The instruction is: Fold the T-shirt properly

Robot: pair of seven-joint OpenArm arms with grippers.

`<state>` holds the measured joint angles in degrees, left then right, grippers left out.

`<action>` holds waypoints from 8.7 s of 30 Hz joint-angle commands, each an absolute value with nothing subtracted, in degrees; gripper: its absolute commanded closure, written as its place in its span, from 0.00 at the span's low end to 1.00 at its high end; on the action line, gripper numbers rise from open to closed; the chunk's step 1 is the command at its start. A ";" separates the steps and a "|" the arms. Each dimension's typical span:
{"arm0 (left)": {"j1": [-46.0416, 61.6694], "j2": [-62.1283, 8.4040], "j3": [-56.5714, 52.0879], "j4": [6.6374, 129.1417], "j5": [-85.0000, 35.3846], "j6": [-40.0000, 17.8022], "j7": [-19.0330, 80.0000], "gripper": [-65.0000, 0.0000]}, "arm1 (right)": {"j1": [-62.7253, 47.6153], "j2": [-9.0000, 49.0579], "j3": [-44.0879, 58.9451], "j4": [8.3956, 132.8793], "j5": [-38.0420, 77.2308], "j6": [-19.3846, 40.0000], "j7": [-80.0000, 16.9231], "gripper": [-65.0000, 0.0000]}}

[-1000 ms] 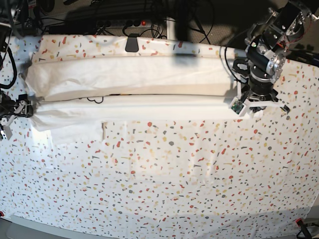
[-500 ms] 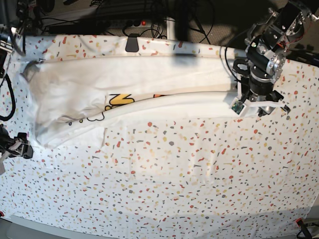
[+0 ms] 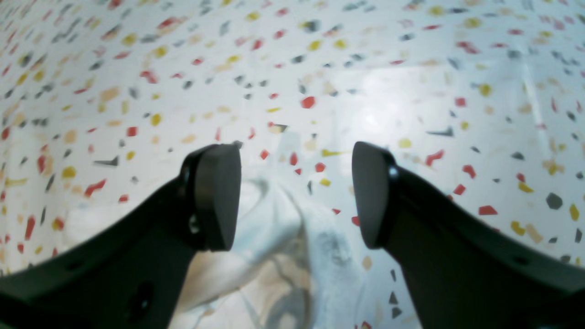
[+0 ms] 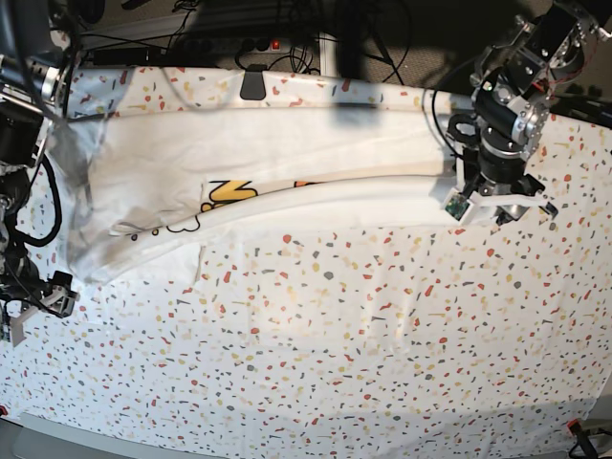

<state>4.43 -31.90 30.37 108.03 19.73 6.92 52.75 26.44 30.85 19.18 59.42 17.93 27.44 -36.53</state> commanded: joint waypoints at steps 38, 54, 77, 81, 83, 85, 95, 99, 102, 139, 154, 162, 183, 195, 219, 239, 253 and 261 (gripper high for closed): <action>3.66 -32.56 29.95 109.01 20.99 7.53 52.27 0.60 | 38.22 28.73 -4.14 36.03 13.93 34.83 -38.09 0.83; 3.66 -32.56 29.95 109.01 20.99 7.55 52.31 0.60 | 35.44 33.45 -4.10 47.03 23.22 40.00 -46.33 1.00; 3.66 -32.53 29.95 109.01 20.99 7.60 52.29 0.60 | 7.27 52.97 2.55 86.13 42.41 40.00 -57.28 1.00; 3.66 -32.25 29.95 109.01 20.97 8.25 52.27 0.60 | 7.29 52.86 5.37 86.19 43.62 40.00 -57.08 1.00; 3.66 -32.25 29.95 109.01 20.99 10.20 52.27 0.60 | 7.27 52.75 5.34 86.19 43.57 40.00 -57.06 1.00; 3.66 -32.23 29.95 109.03 20.99 11.60 52.27 0.60 | 7.31 52.29 5.34 86.19 43.77 40.00 -56.86 1.00; 3.68 -32.25 29.95 112.22 21.02 12.23 55.70 0.65 | 6.44 52.25 5.37 87.57 50.26 40.00 -61.82 1.00; 3.81 -32.27 29.95 112.33 21.02 12.23 55.72 0.65 | 3.42 52.97 5.37 90.35 51.20 40.00 -62.08 1.00; 3.81 -32.27 29.95 112.33 20.99 12.23 55.81 0.65 | 1.48 53.23 5.37 93.21 51.22 40.00 -64.27 1.00; 8.38 -26.22 30.06 112.33 8.91 9.61 55.20 0.65 | -7.09 58.59 5.67 97.30 56.55 40.00 -74.56 0.46; 8.38 -26.17 30.06 112.33 8.88 9.61 54.37 0.65 | 8.78 44.42 5.67 82.50 47.48 38.96 -65.39 0.46; 8.40 -26.20 30.06 112.33 8.88 9.63 54.35 0.65 | 8.71 39.72 5.65 72.60 39.40 38.98 -59.92 0.51; 8.38 -26.20 30.06 112.33 8.91 9.61 54.33 0.65 | 14.44 40.88 5.67 71.59 41.34 40.00 -61.47 1.00; 8.38 -23.66 30.06 112.33 8.91 9.58 54.19 0.65 | 13.72 47.70 5.67 76.18 59.42 40.00 -65.39 1.00; 8.23 -23.66 30.06 112.33 11.94 9.47 54.81 0.65 | -7.94 59.77 5.67 100.20 64.55 40.00 -65.49 1.00; 8.23 -23.66 30.06 112.33 11.97 9.47 54.74 0.65 | -15.09 61.58 5.67 102.06 65.49 40.00 -65.56 0.54; 6.90 -23.68 30.06 112.33 11.92 9.47 54.04 0.65 | -10.20 46.61 19.05 107.31 66.04 40.00 -65.54 0.53; 4.23 -23.66 30.06 112.33 10.07 9.21 53.91 0.65 | -15.38 35.90 31.77 106.24 56.88 38.76 -65.49 0.53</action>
